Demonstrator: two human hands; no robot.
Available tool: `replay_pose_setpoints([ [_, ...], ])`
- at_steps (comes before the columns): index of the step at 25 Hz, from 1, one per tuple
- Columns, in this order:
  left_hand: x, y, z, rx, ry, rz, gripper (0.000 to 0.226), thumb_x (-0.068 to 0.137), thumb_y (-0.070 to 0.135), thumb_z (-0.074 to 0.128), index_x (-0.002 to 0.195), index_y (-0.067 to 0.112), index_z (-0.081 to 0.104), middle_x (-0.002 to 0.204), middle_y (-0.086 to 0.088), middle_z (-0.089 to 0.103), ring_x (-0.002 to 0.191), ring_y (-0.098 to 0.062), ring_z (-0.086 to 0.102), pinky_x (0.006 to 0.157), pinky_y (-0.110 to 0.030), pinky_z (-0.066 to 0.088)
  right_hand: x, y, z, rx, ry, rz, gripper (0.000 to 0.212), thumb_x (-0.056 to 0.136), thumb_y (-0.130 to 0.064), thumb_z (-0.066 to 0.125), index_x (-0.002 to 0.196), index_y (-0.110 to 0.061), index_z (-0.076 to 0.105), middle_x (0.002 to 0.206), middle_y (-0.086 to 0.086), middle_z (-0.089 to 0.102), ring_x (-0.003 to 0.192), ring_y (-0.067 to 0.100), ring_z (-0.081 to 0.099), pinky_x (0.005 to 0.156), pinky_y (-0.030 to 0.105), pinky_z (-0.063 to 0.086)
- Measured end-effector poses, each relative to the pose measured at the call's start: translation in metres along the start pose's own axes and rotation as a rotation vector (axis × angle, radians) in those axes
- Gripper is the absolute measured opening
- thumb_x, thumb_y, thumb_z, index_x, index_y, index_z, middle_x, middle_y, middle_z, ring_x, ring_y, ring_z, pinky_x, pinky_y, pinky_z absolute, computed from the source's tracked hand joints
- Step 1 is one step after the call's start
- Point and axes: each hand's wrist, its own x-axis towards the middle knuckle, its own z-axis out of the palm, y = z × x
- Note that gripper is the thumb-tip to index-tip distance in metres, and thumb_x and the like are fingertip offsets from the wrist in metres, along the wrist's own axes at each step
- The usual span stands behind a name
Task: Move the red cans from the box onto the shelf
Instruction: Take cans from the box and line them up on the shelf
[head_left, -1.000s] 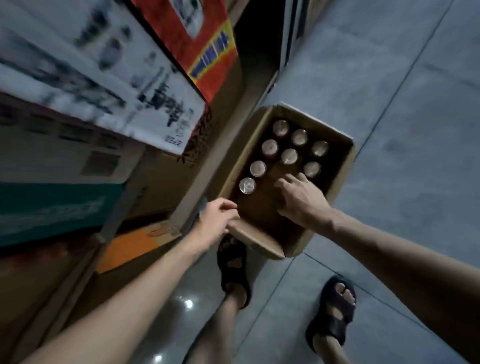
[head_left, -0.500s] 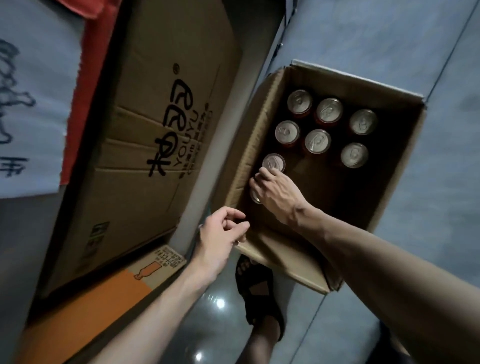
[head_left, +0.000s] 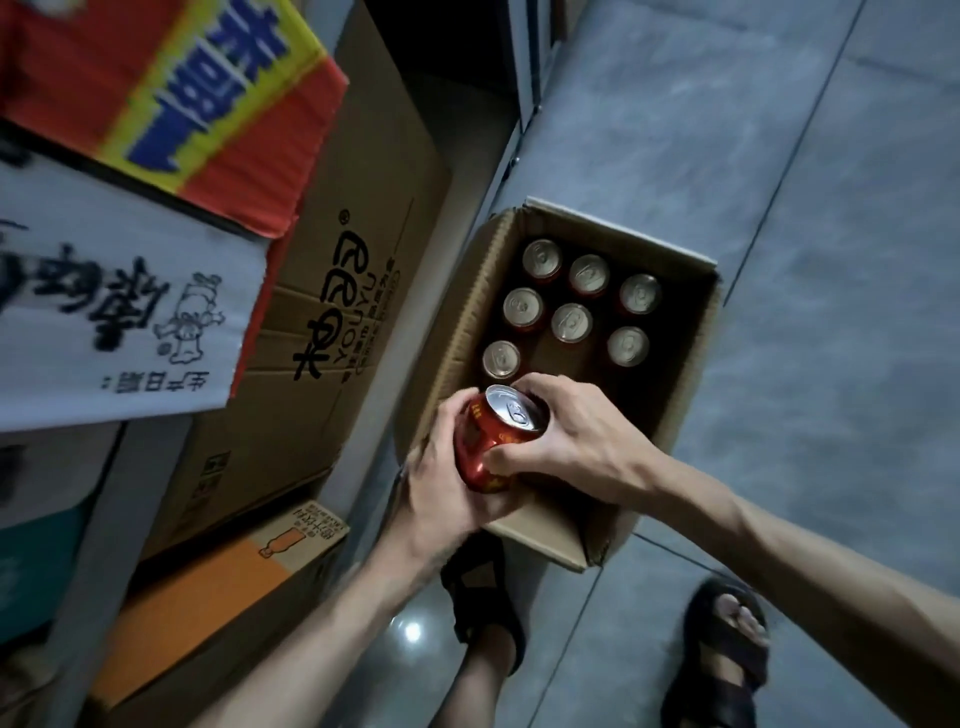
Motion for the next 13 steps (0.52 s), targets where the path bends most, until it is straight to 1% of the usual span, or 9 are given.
replay_pose_setpoints([
  [2,-0.007,0.017,-0.007,-0.006,0.026,0.004,0.094,0.048,0.041,0.092,0.130,0.024,0.049,0.114,0.009,0.066,0.103,-0.009,0.064,0.087,-0.022,0.050,-0.011,-0.016,-0.011,-0.015,-0.078,0.007,0.053,0.054,-0.060,0.075,0.090,-0.022,0.067,0.082,-0.004,0.068,0.076,0.010,0.063,0.068,0.031,0.051],
  [5,-0.016,0.021,-0.014,-0.156,0.037,-0.053,0.077,0.053,0.039,0.092,0.120,0.024,0.054,0.105,0.008,0.069,0.097,-0.006,0.066,0.083,-0.021,0.054,0.001,-0.016,-0.025,0.057,-0.258,0.021,0.057,0.062,-0.068,0.072,0.101,-0.027,0.070,0.096,-0.012,0.072,0.087,-0.001,0.066,0.073,0.020,0.052],
  [6,-0.017,0.017,-0.016,-0.197,0.035,-0.090,0.076,0.053,0.041,0.090,0.118,0.024,0.054,0.104,0.007,0.068,0.096,-0.006,0.066,0.085,-0.026,0.055,0.013,-0.009,-0.027,0.116,-0.271,0.049,0.057,0.067,-0.070,0.069,0.106,-0.029,0.070,0.101,-0.014,0.072,0.092,-0.004,0.065,0.077,0.017,0.049],
  [7,-0.018,0.011,-0.017,-0.218,0.036,-0.126,0.077,0.050,0.047,0.086,0.116,0.024,0.054,0.103,0.006,0.067,0.096,-0.007,0.065,0.088,-0.031,0.055,0.028,0.001,-0.026,0.120,-0.209,0.067,0.055,0.071,-0.069,0.068,0.109,-0.029,0.070,0.103,-0.015,0.072,0.094,-0.004,0.065,0.078,0.017,0.048],
  [8,-0.017,0.001,-0.019,-0.219,0.045,-0.154,0.078,0.047,0.052,0.081,0.114,0.024,0.054,0.102,0.006,0.066,0.095,-0.007,0.064,0.088,-0.034,0.054,0.046,0.015,-0.020,0.009,-0.091,0.061,0.051,0.075,-0.065,0.069,0.112,-0.029,0.069,0.106,-0.013,0.070,0.097,0.001,0.065,0.078,0.021,0.048],
  [9,-0.016,-0.011,-0.020,-0.206,0.052,-0.172,0.077,0.046,0.053,0.080,0.112,0.024,0.055,0.100,0.007,0.066,0.094,-0.007,0.064,0.087,-0.034,0.054,0.065,0.032,-0.011,-0.220,0.022,0.031,0.053,0.076,-0.060,0.071,0.118,-0.028,0.065,0.112,-0.010,0.067,0.102,0.008,0.063,0.079,0.028,0.049],
  [10,-0.014,-0.024,-0.022,-0.185,0.051,-0.185,0.074,0.047,0.052,0.081,0.111,0.025,0.055,0.099,0.007,0.067,0.093,-0.006,0.064,0.085,-0.032,0.053,0.082,0.048,0.003,-0.473,0.068,-0.003,0.059,0.076,-0.056,0.073,0.125,-0.026,0.059,0.119,-0.006,0.061,0.108,0.015,0.060,0.080,0.031,0.049],
  [12,-0.012,-0.048,-0.025,-0.140,0.028,-0.205,0.072,0.048,0.054,0.082,0.110,0.031,0.055,0.098,0.010,0.067,0.091,-0.002,0.064,0.080,-0.024,0.051,0.110,0.078,0.033,-0.856,-0.006,-0.045,0.071,0.074,-0.052,0.075,0.133,-0.023,0.048,0.130,0.000,0.052,0.117,0.022,0.053,0.080,0.035,0.049],
  [13,-0.011,-0.059,-0.026,-0.118,0.021,-0.215,0.073,0.046,0.058,0.081,0.110,0.033,0.054,0.097,0.011,0.067,0.089,0.001,0.064,0.077,-0.020,0.050,0.122,0.090,0.048,-0.953,-0.033,-0.053,0.069,0.076,-0.048,0.074,0.133,-0.021,0.046,0.132,0.003,0.050,0.117,0.023,0.052,0.078,0.035,0.048],
])
